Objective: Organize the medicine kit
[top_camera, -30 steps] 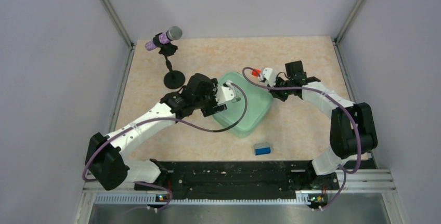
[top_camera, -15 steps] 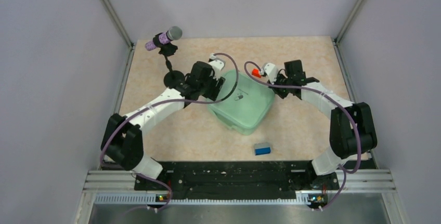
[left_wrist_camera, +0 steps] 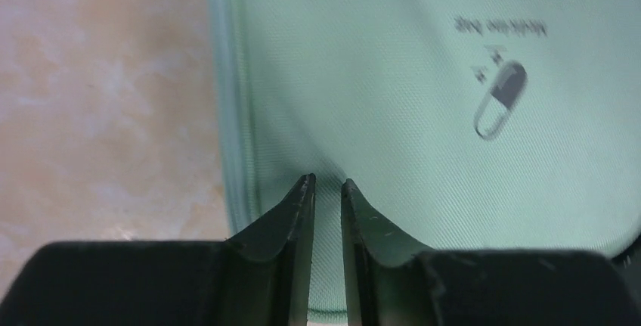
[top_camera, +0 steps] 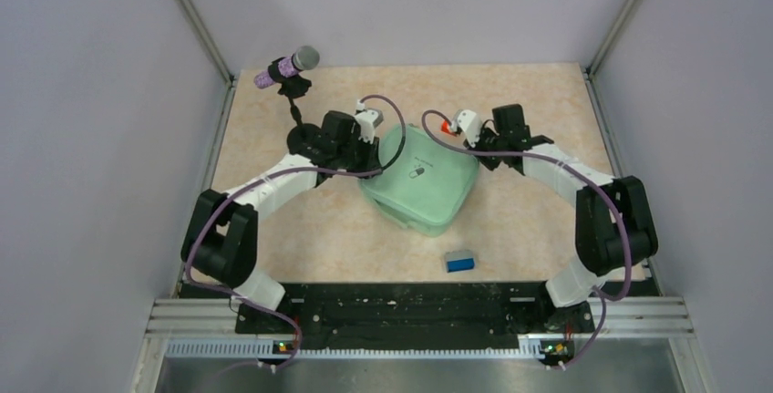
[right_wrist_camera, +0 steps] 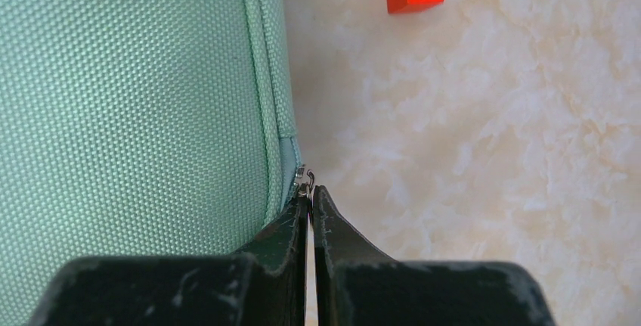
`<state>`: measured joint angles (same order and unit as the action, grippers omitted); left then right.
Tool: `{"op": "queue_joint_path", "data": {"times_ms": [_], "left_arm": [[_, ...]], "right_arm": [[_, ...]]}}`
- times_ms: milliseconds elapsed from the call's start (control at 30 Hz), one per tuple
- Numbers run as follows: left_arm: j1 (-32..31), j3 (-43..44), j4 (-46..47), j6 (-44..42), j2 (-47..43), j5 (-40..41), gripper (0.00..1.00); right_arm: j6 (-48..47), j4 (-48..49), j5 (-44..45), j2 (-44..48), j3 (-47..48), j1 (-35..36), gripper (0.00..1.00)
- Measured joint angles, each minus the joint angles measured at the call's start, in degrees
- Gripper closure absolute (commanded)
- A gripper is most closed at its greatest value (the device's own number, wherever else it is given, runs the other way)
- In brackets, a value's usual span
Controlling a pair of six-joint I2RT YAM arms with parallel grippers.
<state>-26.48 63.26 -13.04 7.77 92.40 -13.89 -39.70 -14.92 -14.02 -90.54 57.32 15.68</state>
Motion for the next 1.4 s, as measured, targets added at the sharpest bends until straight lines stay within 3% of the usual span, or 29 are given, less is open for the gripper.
{"op": "queue_joint_path", "data": {"times_ms": [133, 333, 467, 600, 800, 933, 1033, 1167, 1400], "left_arm": [[0.3, -8.0, -1.1, -3.7, -7.2, -10.0, 0.79], [-0.1, -10.6, -18.6, -14.7, -18.2, -21.0, 0.55], [1.6, -11.0, -26.1, -19.3, -30.2, -22.9, 0.49], [6.6, -11.0, -26.2, -19.3, -38.2, -19.1, 0.44], [10.9, -12.4, -20.2, -10.0, -32.8, -0.5, 0.4], [14.6, -16.7, -16.9, -3.4, -28.2, 4.4, 0.37], [16.0, -18.3, -14.7, -0.7, -26.5, 4.3, 0.37], [16.7, -18.3, -11.1, 0.9, -24.9, 1.7, 0.46], [17.6, -24.3, -3.7, 2.0, -25.7, -13.8, 0.52]], "right_arm": [[-0.1, 1.5, 1.2, -3.3, 3.1, 3.0, 1.0], [-0.2, 6.4, 2.1, -8.3, 6.4, 11.5, 1.0], [-0.9, 10.3, -0.3, -9.3, 6.1, 16.3, 1.0], [-2.3, 14.7, -2.0, -9.2, 3.5, 19.2, 1.0], [-3.3, 16.6, -2.8, -8.0, 1.4, 20.0, 1.0], [-3.7, 16.9, -2.8, -5.3, -1.6, 20.0, 1.0], [-3.8, 17.1, -3.0, -3.6, -3.5, 20.0, 1.0], [-4.3, 17.2, -2.5, -2.0, -5.5, 19.9, 1.0], [-5.4, 17.0, 0.0, -1.9, -5.7, 18.6, 1.0]]}}
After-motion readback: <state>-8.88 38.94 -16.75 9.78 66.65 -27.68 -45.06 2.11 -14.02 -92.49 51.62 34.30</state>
